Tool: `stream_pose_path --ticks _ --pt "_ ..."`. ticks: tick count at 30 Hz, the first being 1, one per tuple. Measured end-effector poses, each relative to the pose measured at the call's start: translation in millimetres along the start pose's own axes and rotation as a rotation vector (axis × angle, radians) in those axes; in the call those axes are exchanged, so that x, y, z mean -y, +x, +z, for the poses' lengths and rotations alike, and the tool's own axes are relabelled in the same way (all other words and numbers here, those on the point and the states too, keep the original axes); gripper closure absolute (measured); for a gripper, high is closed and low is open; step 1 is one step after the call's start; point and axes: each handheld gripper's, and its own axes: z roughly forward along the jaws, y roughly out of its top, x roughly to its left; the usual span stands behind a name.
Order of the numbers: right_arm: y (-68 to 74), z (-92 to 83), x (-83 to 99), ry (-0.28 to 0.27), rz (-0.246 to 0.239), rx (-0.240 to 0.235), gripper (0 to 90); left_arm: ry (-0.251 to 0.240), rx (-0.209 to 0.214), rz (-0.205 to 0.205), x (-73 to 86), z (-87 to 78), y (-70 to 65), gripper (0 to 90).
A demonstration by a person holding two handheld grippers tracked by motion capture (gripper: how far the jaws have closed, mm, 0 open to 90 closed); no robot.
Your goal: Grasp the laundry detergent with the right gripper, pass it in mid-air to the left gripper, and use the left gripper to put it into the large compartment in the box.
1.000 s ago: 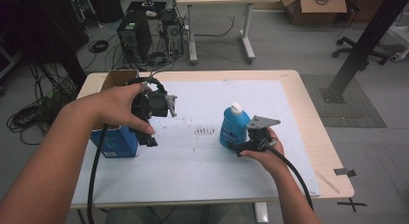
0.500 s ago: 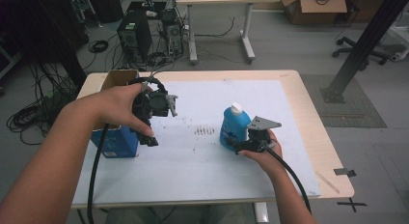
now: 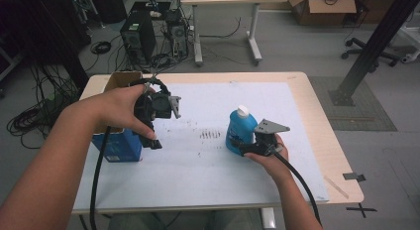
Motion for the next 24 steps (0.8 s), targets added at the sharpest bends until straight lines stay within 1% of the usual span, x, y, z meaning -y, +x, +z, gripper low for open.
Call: stream_pose_path --ticks 4,6,7,13,17,24 --pt "0.0 -0.1 0.0 -0.004 0.000 0.005 17.3 -0.001 0.002 -0.005 0.4 0.3 0.4 6.7" --pt "-0.2 -0.6 0.0 -0.013 0.000 0.003 18.1 0.004 -0.002 0.003 0.5 0.3 1.2 6.7" --pt "-0.1 -0.9 0.2 -0.013 0.002 0.005 18.5 0.000 -0.002 -0.003 0.6 0.6 0.8 6.8" --pt "-0.2 -1.0 3.1 -0.022 -0.004 0.008 22.2 0.001 -0.002 -0.005 0.3 0.9 0.8 6.7" --pt "-0.2 -1.5 4.5 -0.032 -0.004 0.011 23.0 0.001 0.000 -0.009 0.0 1.1 0.8 6.8" --pt "-0.4 -2.0 6.3 -0.041 -0.001 0.002 25.2 -0.002 -0.003 -0.010 0.6 0.6 1.6 6.8"
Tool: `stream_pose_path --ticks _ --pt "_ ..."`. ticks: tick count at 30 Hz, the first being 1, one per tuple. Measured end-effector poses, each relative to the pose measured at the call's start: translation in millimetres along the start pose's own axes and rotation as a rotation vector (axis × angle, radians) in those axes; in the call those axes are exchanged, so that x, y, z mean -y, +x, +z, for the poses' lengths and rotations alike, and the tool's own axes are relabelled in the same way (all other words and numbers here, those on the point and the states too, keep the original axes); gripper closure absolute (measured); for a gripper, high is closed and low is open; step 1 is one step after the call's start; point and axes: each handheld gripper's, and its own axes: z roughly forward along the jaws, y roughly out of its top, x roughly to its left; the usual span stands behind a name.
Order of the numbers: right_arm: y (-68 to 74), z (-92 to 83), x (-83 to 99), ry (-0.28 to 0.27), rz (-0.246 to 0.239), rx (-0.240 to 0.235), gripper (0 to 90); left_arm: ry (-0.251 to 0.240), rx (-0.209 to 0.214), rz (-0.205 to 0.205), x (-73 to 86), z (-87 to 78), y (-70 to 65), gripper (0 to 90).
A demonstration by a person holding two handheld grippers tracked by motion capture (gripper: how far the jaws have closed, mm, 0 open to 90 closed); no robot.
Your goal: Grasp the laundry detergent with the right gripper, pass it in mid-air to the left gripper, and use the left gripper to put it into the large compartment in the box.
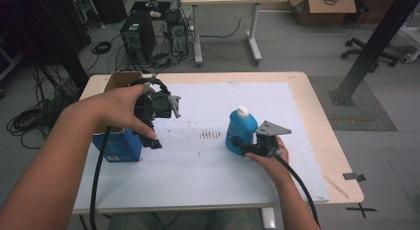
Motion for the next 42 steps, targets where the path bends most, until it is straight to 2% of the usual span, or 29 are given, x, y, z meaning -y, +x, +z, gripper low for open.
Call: stream_pose_path --ticks 6,8,13,22,31,42 --pt "1.3 0.3 1.8 -0.016 -0.010 -0.018 34.5 -0.003 -0.002 -0.004 1.3 -0.8 0.1 6.8" --pt "2.3 0.5 2.3 -0.023 -0.019 -0.027 41.1 -0.002 -0.002 -0.003 1.1 -0.5 0.3 6.8" --pt "2.7 0.5 3.2 -0.033 -0.026 -0.032 42.5 -0.003 0.001 0.000 -0.3 0.4 0.5 6.8" --pt "3.5 -0.6 -1.1 -0.018 -0.047 -0.040 44.4 -0.001 0.004 0.002 -3.3 0.8 -0.1 6.8" --pt "5.4 -13.1 -25.2 -0.046 -0.073 -0.075 44.3 -0.008 -0.001 0.001 -8.2 -7.1 -0.9 6.8" --pt "12.6 -28.0 -60.4 -0.055 -0.125 -0.183 44.3 -0.017 -0.008 -0.002 -12.2 -16.9 0.2 6.7"
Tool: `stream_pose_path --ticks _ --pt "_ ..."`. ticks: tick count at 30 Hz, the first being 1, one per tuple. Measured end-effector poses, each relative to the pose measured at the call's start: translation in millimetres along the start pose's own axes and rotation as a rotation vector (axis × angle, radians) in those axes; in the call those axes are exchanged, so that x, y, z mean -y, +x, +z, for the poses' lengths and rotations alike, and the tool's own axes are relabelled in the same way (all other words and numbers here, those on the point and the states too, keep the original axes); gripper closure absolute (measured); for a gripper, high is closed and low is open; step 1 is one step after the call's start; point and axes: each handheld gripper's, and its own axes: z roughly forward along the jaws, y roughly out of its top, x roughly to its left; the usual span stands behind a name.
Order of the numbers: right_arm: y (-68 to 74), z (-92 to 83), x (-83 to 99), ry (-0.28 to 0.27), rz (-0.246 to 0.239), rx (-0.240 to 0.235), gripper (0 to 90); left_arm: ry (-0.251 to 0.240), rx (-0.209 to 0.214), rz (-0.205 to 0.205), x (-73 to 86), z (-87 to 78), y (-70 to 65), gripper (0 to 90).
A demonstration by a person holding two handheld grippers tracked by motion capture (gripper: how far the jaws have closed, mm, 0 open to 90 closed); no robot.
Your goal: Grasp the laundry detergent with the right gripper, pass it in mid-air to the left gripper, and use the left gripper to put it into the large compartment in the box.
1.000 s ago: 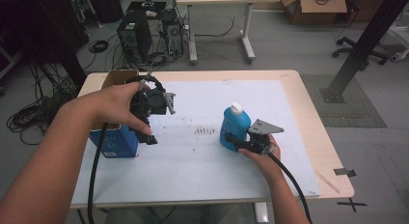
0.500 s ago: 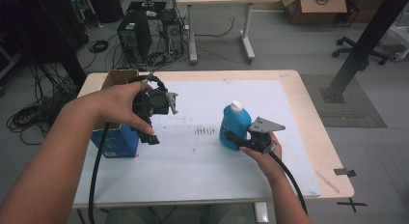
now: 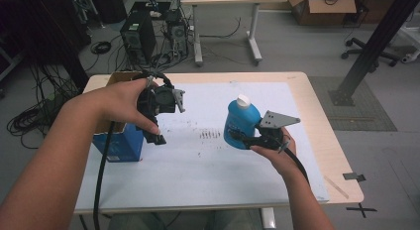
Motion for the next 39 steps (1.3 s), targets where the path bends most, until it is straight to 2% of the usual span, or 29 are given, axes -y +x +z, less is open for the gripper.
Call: stream_pose_path --ticks 12,24,29,39 --pt "5.4 -5.0 -13.0 0.018 -0.031 -0.123 44.4 -0.005 0.012 0.003 -6.6 -4.0 1.1 6.3" --pt "14.9 5.1 -15.1 0.069 -0.075 -0.225 44.5 -0.003 0.022 0.026 -18.3 -7.8 -0.8 6.1" --pt "18.2 11.6 -11.5 0.090 -0.084 -0.243 44.4 -0.002 0.027 0.035 -22.3 -7.1 -2.1 6.1" --pt "26.4 27.9 -7.5 0.099 -0.104 -0.290 44.4 0.009 0.034 0.043 -29.1 -5.8 -5.1 5.9"
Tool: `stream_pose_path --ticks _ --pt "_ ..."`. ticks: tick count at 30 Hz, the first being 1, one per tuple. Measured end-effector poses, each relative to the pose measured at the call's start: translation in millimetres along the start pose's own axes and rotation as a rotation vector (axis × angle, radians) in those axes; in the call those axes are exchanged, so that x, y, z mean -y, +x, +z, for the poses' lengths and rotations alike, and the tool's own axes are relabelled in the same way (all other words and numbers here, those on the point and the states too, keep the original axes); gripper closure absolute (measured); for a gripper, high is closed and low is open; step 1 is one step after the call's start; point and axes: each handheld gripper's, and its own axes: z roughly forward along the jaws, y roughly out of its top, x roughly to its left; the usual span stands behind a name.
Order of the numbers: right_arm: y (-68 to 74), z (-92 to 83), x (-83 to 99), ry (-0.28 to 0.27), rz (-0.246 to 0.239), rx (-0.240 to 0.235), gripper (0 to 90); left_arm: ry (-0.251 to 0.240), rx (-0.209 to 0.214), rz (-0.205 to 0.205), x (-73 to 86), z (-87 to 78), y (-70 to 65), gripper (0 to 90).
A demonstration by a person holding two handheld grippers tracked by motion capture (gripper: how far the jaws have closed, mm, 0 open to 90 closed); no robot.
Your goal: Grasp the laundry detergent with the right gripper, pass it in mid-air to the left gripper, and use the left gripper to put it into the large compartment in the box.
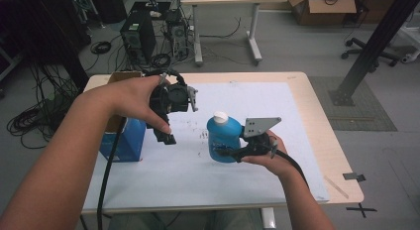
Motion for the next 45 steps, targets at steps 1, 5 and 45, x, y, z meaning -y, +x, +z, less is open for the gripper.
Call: stream_pose_path --ticks 1,5,45 --pt "-0.1 1.8 0.3 0.001 -0.002 -0.004 44.4 0.002 0.001 0.001 -0.7 0.4 -0.1 5.8" --pt "-0.1 8.9 1.1 0.008 -0.001 -0.017 44.4 0.006 0.003 0.007 -3.5 2.2 -0.8 5.8" --pt "6.4 56.3 -10.5 -0.012 -0.032 -0.102 44.5 0.053 0.013 0.027 -27.4 16.2 -2.4 5.3"
